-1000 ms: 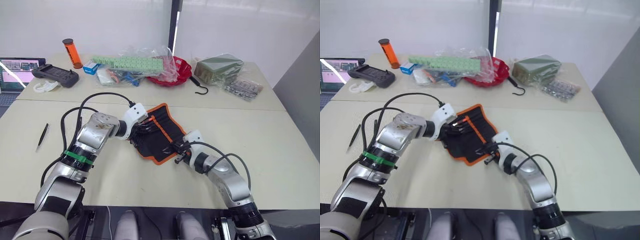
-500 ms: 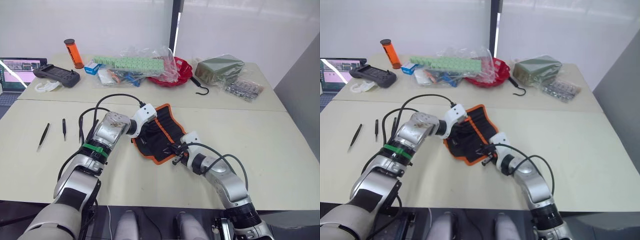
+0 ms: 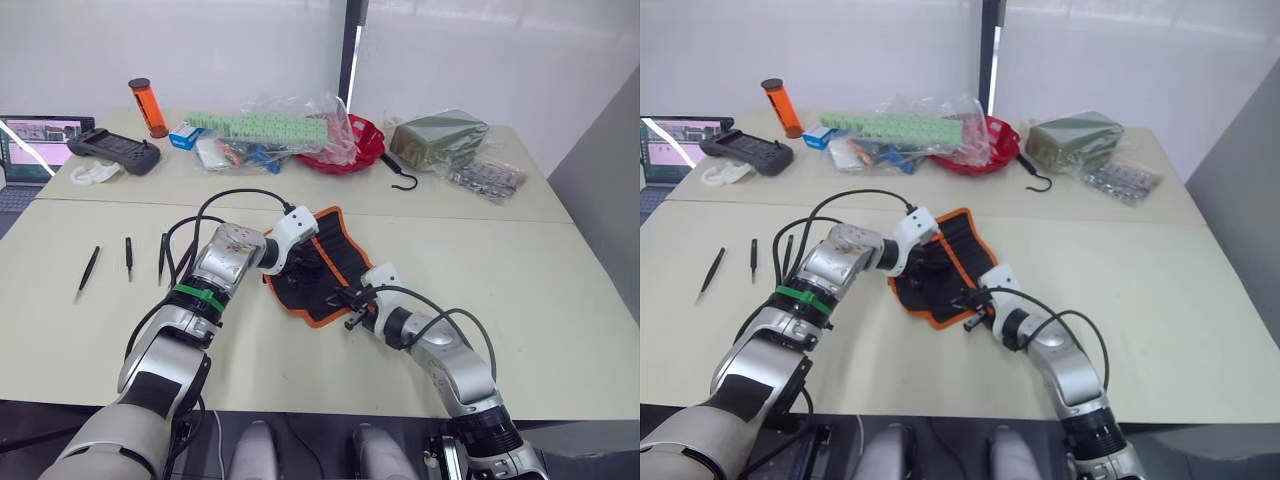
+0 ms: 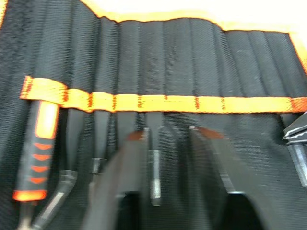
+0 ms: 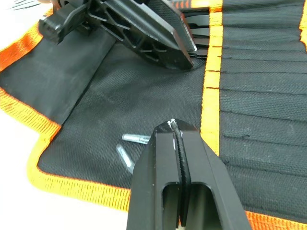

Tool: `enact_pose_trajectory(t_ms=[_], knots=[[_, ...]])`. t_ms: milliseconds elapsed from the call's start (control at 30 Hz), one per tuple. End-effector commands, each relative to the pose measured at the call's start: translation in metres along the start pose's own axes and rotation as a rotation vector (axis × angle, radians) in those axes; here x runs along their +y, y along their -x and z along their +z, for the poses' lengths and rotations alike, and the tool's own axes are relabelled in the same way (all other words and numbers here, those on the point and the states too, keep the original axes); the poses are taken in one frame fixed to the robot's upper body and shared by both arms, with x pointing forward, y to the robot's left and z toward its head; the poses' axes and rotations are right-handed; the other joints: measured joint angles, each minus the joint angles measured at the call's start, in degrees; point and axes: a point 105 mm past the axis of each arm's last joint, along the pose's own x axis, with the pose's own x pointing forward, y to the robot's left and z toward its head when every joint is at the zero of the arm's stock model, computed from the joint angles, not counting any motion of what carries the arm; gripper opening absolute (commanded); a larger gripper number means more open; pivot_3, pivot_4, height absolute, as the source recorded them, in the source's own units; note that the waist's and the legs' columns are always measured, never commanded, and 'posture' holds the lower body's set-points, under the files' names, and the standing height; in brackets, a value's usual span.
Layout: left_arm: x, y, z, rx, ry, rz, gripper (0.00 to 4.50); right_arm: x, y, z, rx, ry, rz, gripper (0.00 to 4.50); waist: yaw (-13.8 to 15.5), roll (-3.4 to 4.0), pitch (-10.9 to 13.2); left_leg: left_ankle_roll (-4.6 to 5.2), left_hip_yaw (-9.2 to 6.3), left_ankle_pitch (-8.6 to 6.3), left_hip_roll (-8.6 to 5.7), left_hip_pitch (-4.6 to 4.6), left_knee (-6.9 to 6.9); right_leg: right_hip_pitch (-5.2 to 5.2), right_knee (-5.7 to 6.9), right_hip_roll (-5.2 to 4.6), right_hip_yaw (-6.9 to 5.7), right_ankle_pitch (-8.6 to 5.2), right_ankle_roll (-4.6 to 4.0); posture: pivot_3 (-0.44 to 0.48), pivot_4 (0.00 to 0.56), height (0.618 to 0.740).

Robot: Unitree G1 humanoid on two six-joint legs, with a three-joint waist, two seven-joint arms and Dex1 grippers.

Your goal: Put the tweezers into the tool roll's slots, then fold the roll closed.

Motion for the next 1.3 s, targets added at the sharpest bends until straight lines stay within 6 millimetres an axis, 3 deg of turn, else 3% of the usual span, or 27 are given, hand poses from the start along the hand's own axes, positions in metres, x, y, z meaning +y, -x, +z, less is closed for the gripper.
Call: enact_pose_trajectory(t_ms=[33,267,433,600,700,833,933,1300], knots=[[0.014,0.027,0.018,-0.073,0.009,0.067,2.98,-0.001,0.001,-0.020,0.070,-0.035,-0.005,0.00,-0.20,0.00,0.00,0.00,-0.01,0.00,0.00,0.00,0.00,-0.01,0.00,0.01,0.00,0.00,0.00,0.000,0.150,0.737],[0.016,0.082,0.024,-0.159,0.080,0.128,2.98,-0.003,0.002,-0.011,0.030,-0.039,-0.001,0.00,-0.33,0.06,0.01,0.00,-0.06,0.00,0.02,0.00,-0.08,-0.05,0.06,0.03,0.01,-0.03,-0.04,0.000,0.150,0.737],[0.020,0.115,0.027,-0.240,0.092,0.180,2.98,-0.006,0.005,0.016,-0.074,-0.036,0.038,0.00,0.11,0.08,0.03,-0.03,-0.06,0.01,0.01,-0.03,-0.06,-0.04,0.04,0.01,0.00,-0.03,-0.03,0.000,0.150,0.737],[0.035,0.158,0.008,-0.304,0.124,0.315,2.98,-0.018,0.016,0.057,-0.191,0.011,0.107,0.00,-0.46,0.28,0.16,-0.03,-0.06,0.01,0.02,-0.08,-0.07,-0.14,0.03,0.03,0.02,-0.04,-0.04,0.000,0.150,0.737],[0.038,0.181,-0.012,-0.308,0.150,0.409,2.98,-0.028,0.019,0.066,-0.186,0.044,0.117,0.00,-0.44,0.30,0.16,-0.02,-0.08,0.01,0.04,-0.07,-0.13,-0.15,0.05,0.04,0.00,-0.05,-0.07,0.000,0.150,0.737],[0.037,0.207,-0.038,-0.301,0.184,0.520,2.98,-0.035,0.014,0.051,-0.122,0.049,0.115,0.00,-0.14,0.29,0.17,-0.01,-0.06,0.00,0.03,-0.08,-0.18,-0.15,0.00,0.01,0.00,-0.06,-0.08,0.000,0.150,0.737],[0.033,0.221,-0.046,-0.320,0.198,0.577,2.98,-0.031,0.010,0.037,-0.090,0.034,0.125,0.00,0.24,0.29,0.17,-0.02,-0.06,0.00,0.03,-0.18,-0.17,-0.16,-0.03,-0.02,-0.04,-0.06,-0.08,0.000,0.150,0.737],[0.031,0.293,-0.111,-0.298,0.356,0.935,2.98,-0.022,0.010,-0.014,0.046,0.011,0.066,0.00,-0.02,0.24,0.14,-0.03,-0.05,0.00,0.06,-0.05,-0.16,-0.10,-0.04,-0.02,-0.03,-0.10,-0.12,0.000,0.150,0.737]])
